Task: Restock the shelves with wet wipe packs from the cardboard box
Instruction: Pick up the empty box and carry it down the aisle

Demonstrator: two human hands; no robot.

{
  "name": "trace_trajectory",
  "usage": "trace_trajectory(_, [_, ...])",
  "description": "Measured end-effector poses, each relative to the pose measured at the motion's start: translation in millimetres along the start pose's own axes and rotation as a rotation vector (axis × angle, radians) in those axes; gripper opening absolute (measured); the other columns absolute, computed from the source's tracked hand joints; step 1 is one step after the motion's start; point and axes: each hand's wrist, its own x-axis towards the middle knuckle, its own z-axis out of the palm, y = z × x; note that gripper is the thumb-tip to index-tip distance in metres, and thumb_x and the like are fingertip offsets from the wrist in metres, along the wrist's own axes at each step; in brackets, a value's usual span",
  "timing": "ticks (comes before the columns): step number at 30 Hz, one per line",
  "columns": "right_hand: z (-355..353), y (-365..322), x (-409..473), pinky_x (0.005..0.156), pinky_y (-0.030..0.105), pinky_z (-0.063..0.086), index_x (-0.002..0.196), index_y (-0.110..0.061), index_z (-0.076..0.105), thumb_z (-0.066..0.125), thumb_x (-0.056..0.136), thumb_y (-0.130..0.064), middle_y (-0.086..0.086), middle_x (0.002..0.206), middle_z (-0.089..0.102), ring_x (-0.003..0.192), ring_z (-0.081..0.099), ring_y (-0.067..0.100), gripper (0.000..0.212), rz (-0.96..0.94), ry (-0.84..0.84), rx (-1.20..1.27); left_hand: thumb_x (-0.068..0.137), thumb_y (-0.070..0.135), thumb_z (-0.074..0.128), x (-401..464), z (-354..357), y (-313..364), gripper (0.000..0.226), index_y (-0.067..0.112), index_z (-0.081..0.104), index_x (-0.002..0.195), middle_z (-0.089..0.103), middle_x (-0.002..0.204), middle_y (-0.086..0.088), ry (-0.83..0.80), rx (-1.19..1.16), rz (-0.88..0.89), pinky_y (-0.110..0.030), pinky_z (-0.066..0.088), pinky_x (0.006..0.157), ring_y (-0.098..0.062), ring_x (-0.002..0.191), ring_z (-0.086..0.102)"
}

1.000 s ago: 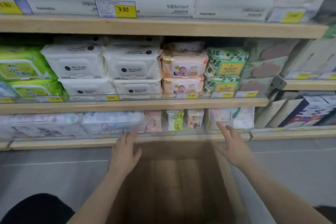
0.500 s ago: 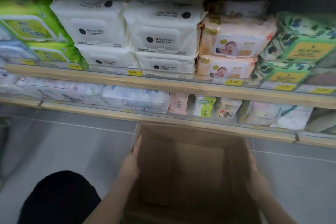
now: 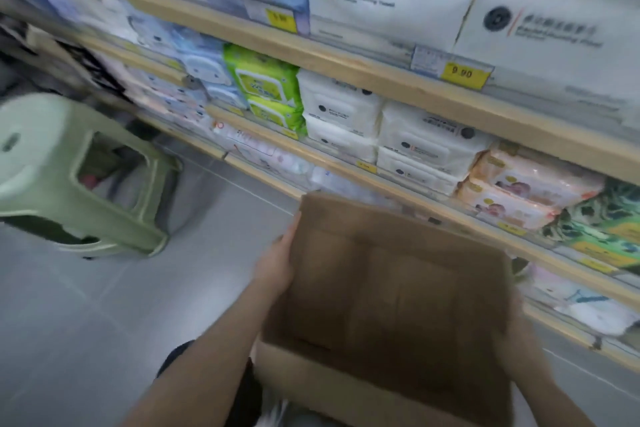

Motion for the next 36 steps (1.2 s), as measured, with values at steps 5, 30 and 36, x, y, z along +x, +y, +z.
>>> trace_trajectory(5, [8,25,-113,0.057,0.037,0.040,0.150,-0.030,0.003,0.054,0.079,0.007,0.028,0.107,0.062,0.070,0.061,0.037,0.095,0.068,-0.155,-0.191,0.074,0.032,0.032,-63,-89,4,0.081,0.058,-0.010,0.138,0.054,0.125,-0.021,0.085,-0.087,-0.150,-0.046,0.046,0.091,-0.041,0.111,0.054])
trace_trajectory(30, [156,-450,-169,0.088,0.052,0.045,0.148,-0.011,0.026,0.062,0.071,0.011,0.023,0.130,0.054,0.109,0.056,0.044,0.087,-0.648,-0.449,-0.383,0.080,-0.002,0.049,-301,-341,-238,0.083,0.050,0.023,0.139,0.056,0.106,0.005,0.547,-0.573,-0.575,-0.041,0.054,0.077,-0.022,0.095,0.060])
trace_trajectory(36, [228,-531,-176,0.084,0.052,0.047,0.150,-0.020,0.020,0.057,0.076,0.009,0.017,0.131,0.054,0.102,0.058,0.043,0.088,-0.703,-0.565,-0.355,0.085,0.001,0.055,-314,-390,-300,0.076,0.037,0.025,0.144,0.050,0.115,0.012,0.646,-0.623,-0.616,-0.033,0.050,0.082,-0.015,0.100,0.055])
